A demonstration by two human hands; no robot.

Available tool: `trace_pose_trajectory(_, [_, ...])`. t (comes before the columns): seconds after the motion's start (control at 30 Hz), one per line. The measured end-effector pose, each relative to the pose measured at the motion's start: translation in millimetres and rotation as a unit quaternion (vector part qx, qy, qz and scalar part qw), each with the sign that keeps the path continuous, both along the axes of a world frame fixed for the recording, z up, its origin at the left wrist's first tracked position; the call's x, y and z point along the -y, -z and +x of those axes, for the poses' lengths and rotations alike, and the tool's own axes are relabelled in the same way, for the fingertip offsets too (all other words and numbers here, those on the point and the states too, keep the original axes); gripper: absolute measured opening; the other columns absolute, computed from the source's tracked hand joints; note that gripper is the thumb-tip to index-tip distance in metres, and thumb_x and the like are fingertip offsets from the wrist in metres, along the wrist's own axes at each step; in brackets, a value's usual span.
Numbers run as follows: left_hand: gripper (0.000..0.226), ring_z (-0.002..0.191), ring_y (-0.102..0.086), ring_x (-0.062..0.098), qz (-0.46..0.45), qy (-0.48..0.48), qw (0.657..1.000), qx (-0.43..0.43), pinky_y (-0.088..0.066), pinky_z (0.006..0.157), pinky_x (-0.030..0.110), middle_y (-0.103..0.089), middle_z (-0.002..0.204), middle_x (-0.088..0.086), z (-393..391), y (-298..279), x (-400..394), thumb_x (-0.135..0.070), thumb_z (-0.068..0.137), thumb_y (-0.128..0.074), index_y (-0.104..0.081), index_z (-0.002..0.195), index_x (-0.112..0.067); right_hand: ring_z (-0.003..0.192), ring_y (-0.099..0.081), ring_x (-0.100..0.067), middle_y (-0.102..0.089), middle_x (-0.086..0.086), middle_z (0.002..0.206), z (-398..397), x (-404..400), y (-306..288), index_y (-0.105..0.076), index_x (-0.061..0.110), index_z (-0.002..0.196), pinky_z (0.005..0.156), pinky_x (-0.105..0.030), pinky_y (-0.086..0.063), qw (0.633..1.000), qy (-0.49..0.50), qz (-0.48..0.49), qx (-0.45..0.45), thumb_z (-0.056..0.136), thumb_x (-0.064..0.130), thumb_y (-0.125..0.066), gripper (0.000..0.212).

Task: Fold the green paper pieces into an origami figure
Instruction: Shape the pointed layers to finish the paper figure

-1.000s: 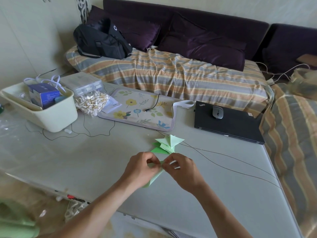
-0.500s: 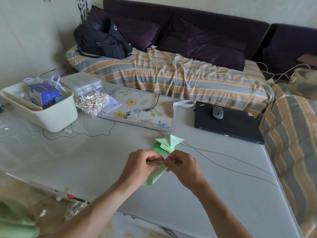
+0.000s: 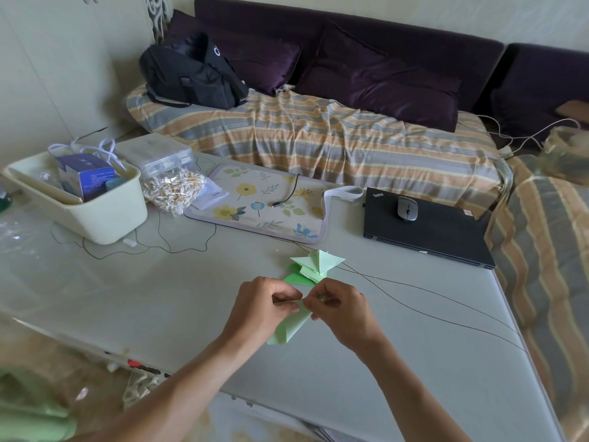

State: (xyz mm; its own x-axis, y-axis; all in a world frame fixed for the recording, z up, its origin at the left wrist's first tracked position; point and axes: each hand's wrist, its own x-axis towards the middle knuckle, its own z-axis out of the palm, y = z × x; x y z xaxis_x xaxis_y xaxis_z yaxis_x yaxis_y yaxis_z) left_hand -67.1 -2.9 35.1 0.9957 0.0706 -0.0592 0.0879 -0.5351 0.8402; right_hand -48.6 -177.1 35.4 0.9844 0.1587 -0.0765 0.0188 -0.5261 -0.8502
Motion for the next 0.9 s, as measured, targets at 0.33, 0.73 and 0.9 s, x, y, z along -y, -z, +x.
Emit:
trace_pose_trajectory(0.33, [0.016, 0.065, -0.066, -0.010, 0.021, -0.018, 0.999, 0.015, -0.049, 0.067, 0.008, -0.075, 0.072, -0.012, -1.4, -1.1, 1.0, -0.013, 0.074, -0.087, -0.082, 0.086, -0.021, 0.051, -0.053, -0.006, -0.069, -0.003, 0.061, 0.2, -1.9, -0.5, -0.067, 0.017, 0.073, 0.051, -0.012, -0.037, 1.000, 0.007, -0.008, 0.007, 0.083, 0.017, -0.074, 0.012])
trace_pose_trajectory(0.73, [0.010, 0.065, -0.068, -0.002, 0.023, -0.021, 0.999, 0.012, -0.049, 0.064, 0.012, -0.075, 0.068, -0.014, -2.6, -5.4, 2.6, -0.016, 0.077, -0.084, -0.082, 0.078, -0.025, 0.053, -0.060, -0.002, -0.071, -0.001, 0.063, 1.3, -2.9, 3.1, -0.067, 0.017, 0.077, 0.052, -0.010, -0.040, 0.999, 0.032, -0.005, 0.014, 0.085, 0.017, -0.074, 0.011])
trace_pose_trajectory(0.9, [0.007, 0.072, -0.070, 0.001, -0.054, -0.050, 0.997, -0.039, -0.050, 0.069, 0.013, -0.076, 0.073, -0.012, -2.0, -5.7, 3.1, -0.019, 0.079, -0.082, -0.082, 0.081, -0.026, 0.068, -0.070, -0.010, -0.073, 0.001, 0.079, 1.9, -4.6, 8.1, -0.062, 0.022, 0.093, 0.066, -0.021, -0.051, 0.997, 0.059, 0.059, -0.010, 0.085, 0.027, -0.077, 0.018])
